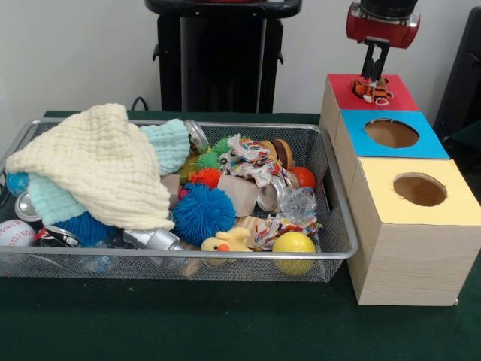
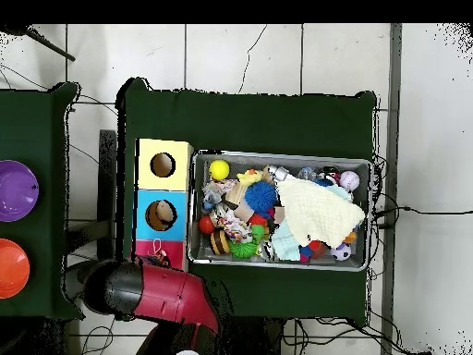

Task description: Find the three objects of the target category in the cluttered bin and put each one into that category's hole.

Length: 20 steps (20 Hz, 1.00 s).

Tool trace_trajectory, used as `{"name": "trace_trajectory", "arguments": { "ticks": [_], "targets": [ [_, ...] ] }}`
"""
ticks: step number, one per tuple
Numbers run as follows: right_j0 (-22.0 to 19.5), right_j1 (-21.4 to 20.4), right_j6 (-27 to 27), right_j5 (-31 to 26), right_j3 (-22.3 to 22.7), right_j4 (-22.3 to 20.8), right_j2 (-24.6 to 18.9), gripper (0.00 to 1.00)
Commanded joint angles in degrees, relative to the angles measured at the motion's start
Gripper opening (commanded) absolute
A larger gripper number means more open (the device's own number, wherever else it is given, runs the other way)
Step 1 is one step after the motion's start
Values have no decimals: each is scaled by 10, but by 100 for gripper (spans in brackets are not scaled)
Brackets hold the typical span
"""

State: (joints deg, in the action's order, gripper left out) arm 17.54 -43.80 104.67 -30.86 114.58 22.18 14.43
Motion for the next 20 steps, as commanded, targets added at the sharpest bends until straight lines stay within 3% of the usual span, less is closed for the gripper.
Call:
{"name": "trace_trajectory", "arguments": {
  "ticks": [1, 5, 14, 20],
  "targets": [
    [8, -1, 130, -74, -22, -14, -4, 0],
    [5, 3, 119, -53, -10, -9, -8, 0],
    [5, 8, 132, -66, -16, -2, -6, 0],
    [-8, 16, 139, -12, 24, 33, -32, 0]
  ]
}}
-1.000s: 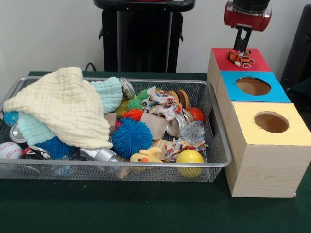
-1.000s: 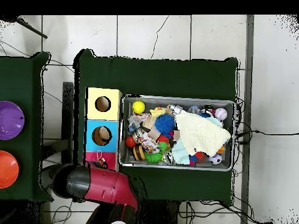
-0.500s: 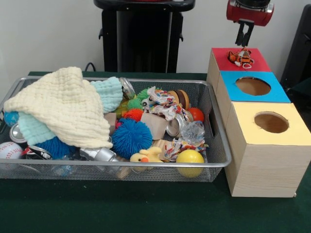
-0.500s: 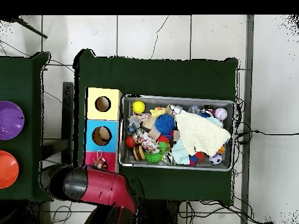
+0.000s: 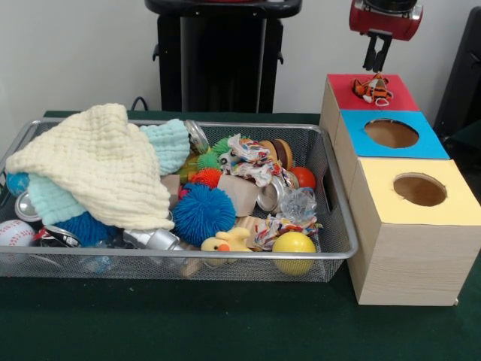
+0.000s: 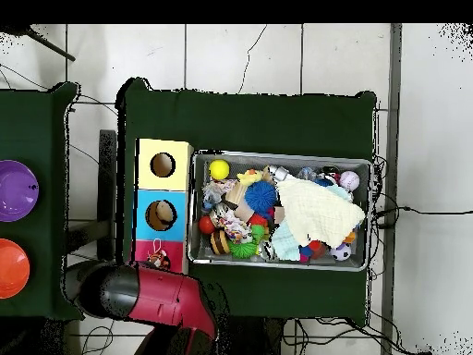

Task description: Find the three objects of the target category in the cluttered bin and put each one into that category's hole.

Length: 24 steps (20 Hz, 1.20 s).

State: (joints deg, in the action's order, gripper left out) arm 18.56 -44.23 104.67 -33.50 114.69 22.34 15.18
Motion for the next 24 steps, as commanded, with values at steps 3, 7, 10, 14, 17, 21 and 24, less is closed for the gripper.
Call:
{"name": "trace_trajectory", "arguments": {
  "ticks": [3, 7, 10, 14, 17, 21, 24],
  "targets": [
    [-26, 25, 135, 36, 36, 43, -50, 0],
    [-28, 34, 135, 39, 33, 50, -51, 0],
    [-16, 33, 148, 10, 18, 47, -38, 0],
    [-9, 22, 163, -6, 22, 58, -38, 0],
    [-12, 25, 163, 3, 28, 71, -46, 0],
    [-9, 22, 166, -4, 27, 76, -42, 0],
    [-2, 21, 170, -4, 30, 81, -40, 0]
  ]
}}
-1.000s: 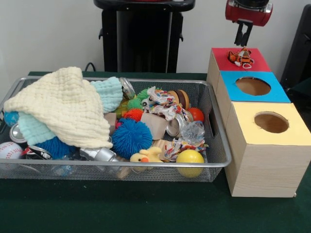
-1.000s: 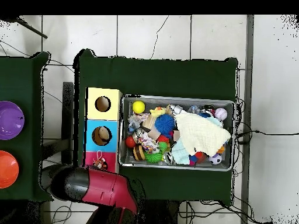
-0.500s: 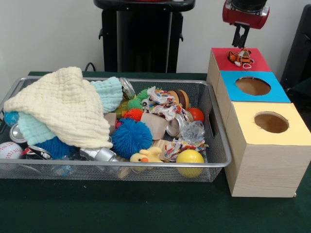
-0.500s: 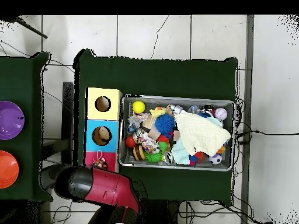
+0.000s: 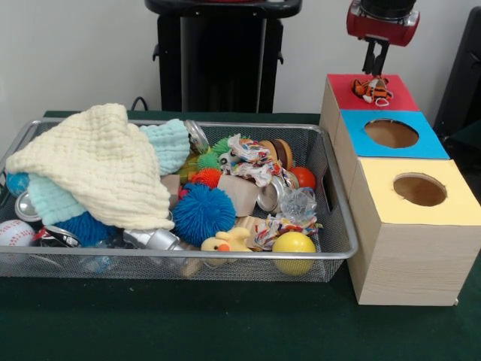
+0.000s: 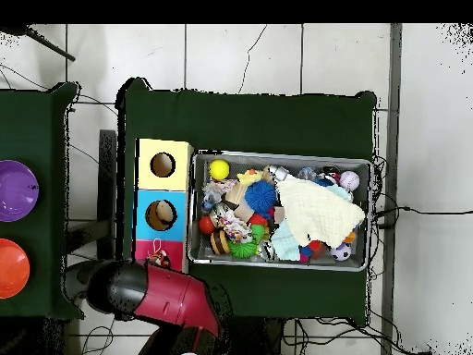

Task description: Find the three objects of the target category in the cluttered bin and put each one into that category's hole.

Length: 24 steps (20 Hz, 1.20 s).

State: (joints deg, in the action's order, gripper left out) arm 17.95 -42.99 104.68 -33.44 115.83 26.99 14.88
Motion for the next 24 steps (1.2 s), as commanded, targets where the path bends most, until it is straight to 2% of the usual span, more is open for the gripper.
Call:
{"name": "trace_trajectory", "arguments": {
  "ticks": [1, 10, 16, 20, 24],
  "targets": [
    [6, 8, 171, -7, 18, 35, -36, 0],
    [11, 13, 170, -11, 13, 40, -31, 0],
    [4, 16, 152, 23, 44, 56, -46, 0],
    [-22, 29, 112, 87, 79, 68, -77, 0],
    [-45, 37, 98, 140, 103, 69, -108, 0]
  ]
}}
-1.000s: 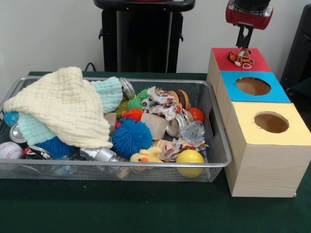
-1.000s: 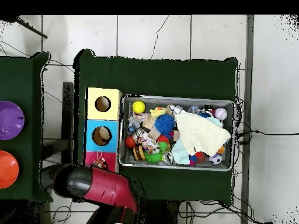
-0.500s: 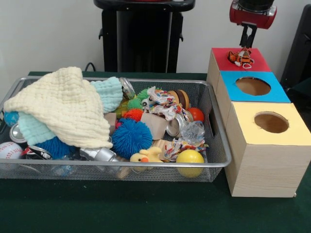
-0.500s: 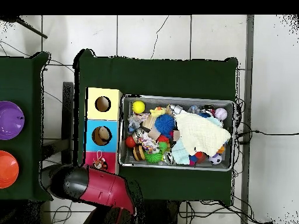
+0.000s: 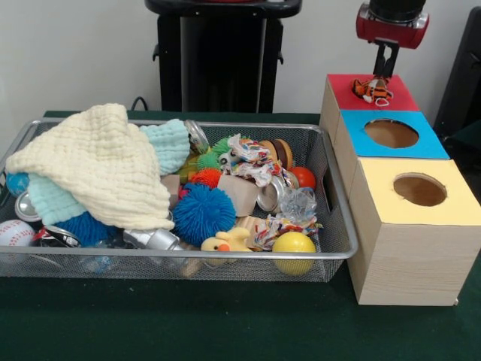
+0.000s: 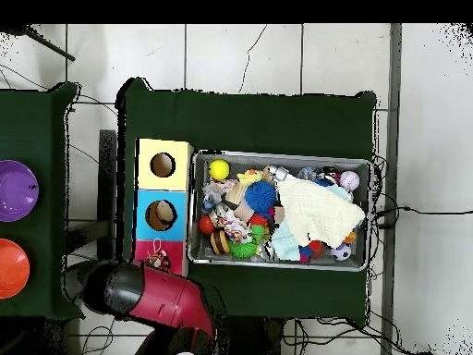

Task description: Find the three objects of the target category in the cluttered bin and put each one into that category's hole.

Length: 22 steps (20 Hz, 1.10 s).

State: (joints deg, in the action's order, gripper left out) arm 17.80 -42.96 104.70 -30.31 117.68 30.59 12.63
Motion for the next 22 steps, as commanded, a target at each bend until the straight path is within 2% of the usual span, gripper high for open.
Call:
{"name": "trace_trajectory", "arguments": {
  "ticks": [1, 15, 20, 22],
  "targets": [
    [-46, 39, 99, 112, 83, 30, -88, 0],
    [-51, 51, 111, 90, 67, 5, -84, 0],
    [-61, 57, 104, 123, 80, 6, -102, 0],
    [-59, 56, 106, 119, 78, 4, -98, 0]
  ]
}}
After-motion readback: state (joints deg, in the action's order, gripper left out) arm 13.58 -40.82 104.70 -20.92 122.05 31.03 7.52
